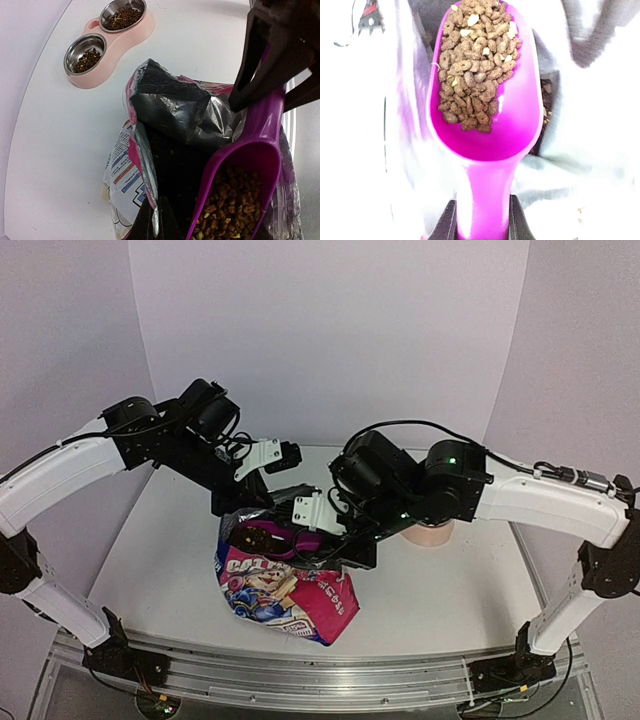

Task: Serve the pet food

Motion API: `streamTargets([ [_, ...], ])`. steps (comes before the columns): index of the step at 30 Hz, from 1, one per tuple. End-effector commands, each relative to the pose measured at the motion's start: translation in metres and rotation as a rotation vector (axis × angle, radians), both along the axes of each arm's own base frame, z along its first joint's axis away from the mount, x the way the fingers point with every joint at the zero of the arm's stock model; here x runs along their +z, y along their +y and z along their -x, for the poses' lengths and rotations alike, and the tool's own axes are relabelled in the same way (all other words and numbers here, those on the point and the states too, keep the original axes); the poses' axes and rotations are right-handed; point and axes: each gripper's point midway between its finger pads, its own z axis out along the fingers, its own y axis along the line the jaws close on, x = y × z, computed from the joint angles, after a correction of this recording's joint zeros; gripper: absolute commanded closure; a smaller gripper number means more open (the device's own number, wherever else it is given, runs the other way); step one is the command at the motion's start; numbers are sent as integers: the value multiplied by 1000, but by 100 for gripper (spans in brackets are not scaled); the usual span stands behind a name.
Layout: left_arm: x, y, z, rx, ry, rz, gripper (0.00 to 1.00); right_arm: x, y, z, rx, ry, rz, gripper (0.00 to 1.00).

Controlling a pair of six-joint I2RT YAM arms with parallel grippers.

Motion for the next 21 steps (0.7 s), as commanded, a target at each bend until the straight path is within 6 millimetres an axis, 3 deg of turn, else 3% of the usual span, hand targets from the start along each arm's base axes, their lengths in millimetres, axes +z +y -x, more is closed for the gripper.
streamTargets([
  [1,31,-8,-6,9,-66,89,100,13,-17,9,-65,53,-25,100],
  [21,40,-12,-20,38,-115,85,100,43,-55,16,-138,62,-88,100],
])
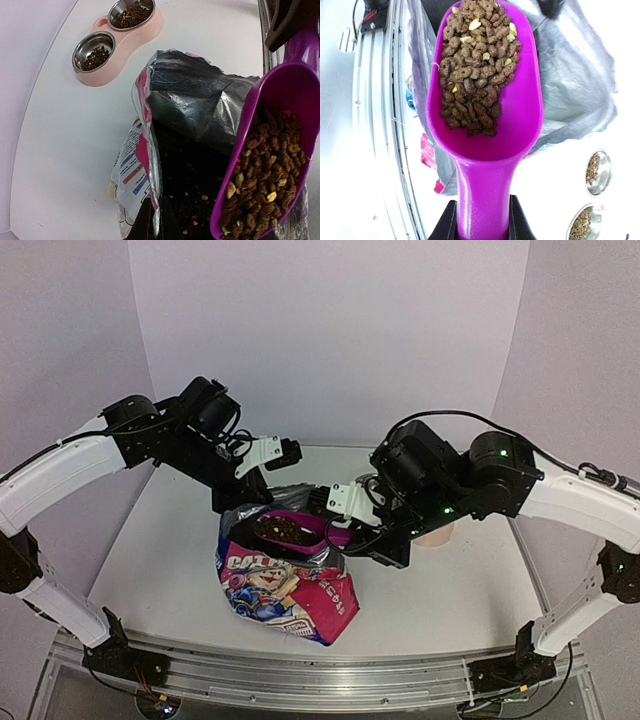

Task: Serve the pet food

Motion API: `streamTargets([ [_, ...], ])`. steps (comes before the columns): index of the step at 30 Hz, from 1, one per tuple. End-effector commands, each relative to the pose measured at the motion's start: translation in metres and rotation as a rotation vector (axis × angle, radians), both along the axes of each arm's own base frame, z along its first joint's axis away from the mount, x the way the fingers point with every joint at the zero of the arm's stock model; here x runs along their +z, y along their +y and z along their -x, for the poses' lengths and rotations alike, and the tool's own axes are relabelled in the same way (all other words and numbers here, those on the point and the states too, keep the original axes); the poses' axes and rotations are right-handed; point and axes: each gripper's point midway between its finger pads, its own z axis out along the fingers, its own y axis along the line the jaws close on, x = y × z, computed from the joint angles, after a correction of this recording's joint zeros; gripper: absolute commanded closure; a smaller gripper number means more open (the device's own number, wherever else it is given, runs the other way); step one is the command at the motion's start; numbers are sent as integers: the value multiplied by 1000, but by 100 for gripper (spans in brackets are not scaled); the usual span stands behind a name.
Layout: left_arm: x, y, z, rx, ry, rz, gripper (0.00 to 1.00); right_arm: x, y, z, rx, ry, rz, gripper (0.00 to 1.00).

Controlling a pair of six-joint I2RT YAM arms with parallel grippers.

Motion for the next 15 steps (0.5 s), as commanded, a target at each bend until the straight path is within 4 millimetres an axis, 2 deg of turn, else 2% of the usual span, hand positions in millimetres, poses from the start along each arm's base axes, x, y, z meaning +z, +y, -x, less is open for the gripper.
streamTargets([
  [1,40,-14,-13,18,-82,100,100,17,-13,4,-26,5,-57,100],
  [6,43,-14,-14,31,-74,104,100,24,-23,8,-30,6,-59,100],
  [11,40,-12,-22,46,-104,83,100,39,-27,6,-47,-10,-72,100],
  [15,31,-7,-31,66,-112,58,100,51,-35,3,-83,-22,-72,100],
])
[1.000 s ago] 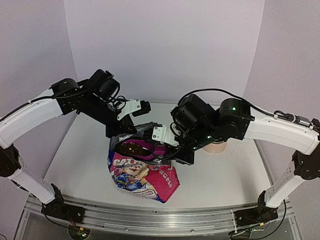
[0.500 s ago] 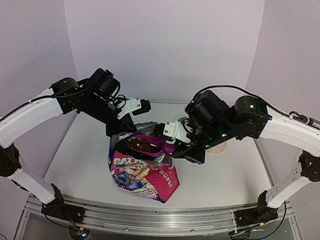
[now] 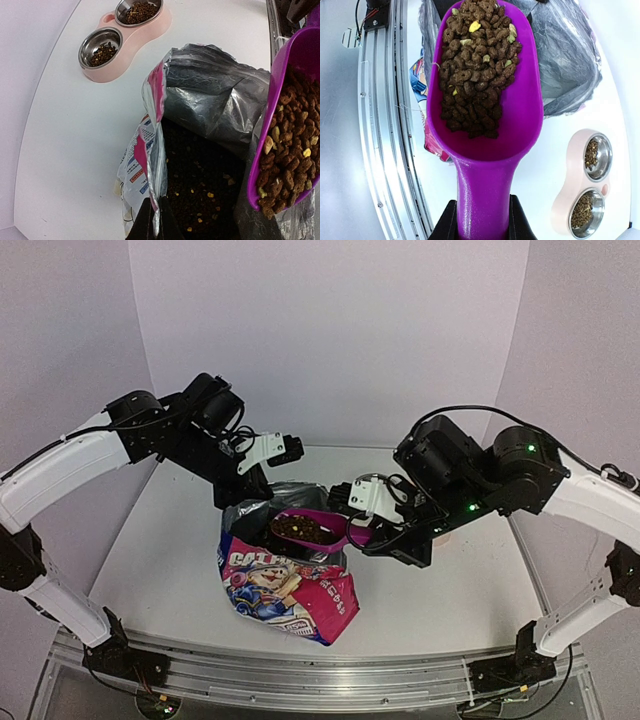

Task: Serve the pet food

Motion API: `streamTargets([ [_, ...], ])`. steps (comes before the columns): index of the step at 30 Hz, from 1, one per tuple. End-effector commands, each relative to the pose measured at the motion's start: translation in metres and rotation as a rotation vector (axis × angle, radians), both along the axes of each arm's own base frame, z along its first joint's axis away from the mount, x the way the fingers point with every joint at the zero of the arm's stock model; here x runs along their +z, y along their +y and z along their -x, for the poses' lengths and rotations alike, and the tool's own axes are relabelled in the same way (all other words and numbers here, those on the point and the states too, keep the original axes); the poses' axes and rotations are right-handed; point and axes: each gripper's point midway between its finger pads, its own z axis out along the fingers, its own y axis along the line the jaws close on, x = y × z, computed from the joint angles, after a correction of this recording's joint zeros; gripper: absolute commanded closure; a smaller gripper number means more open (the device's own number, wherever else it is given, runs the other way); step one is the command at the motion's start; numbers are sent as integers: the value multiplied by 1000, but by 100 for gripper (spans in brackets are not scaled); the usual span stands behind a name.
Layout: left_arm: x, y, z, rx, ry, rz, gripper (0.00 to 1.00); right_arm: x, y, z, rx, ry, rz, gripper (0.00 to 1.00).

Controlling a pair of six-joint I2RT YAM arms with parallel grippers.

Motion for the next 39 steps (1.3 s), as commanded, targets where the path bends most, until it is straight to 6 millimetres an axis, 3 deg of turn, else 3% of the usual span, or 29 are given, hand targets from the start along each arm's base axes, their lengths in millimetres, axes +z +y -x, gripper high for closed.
streamTargets([
  [1,28,-7,-24,38,-97,82,100,44,-10,-6,-60,-38,-93,100],
  [9,13,-6,-23,33,-49,76,100,56,-15,-16,-112,-53,-118,100],
  [19,-14,6,-10,39,-1,49,100,76,-16,-64,-203,-65,-192,100],
  [23,-20,10,-2,23,13,50,100,62,-18,-89,-250,-46,-162,100],
  [29,-13,9,8,-16,23,82,100,42,-30,-144,-366,-15,-155,100],
  [33,-7,10,11,-24,25,100,100,30,-52,-179,-452,-14,-180,100],
  [39,-3,10,14,-25,30,119,100,4,-96,-213,-549,-17,-177,100],
])
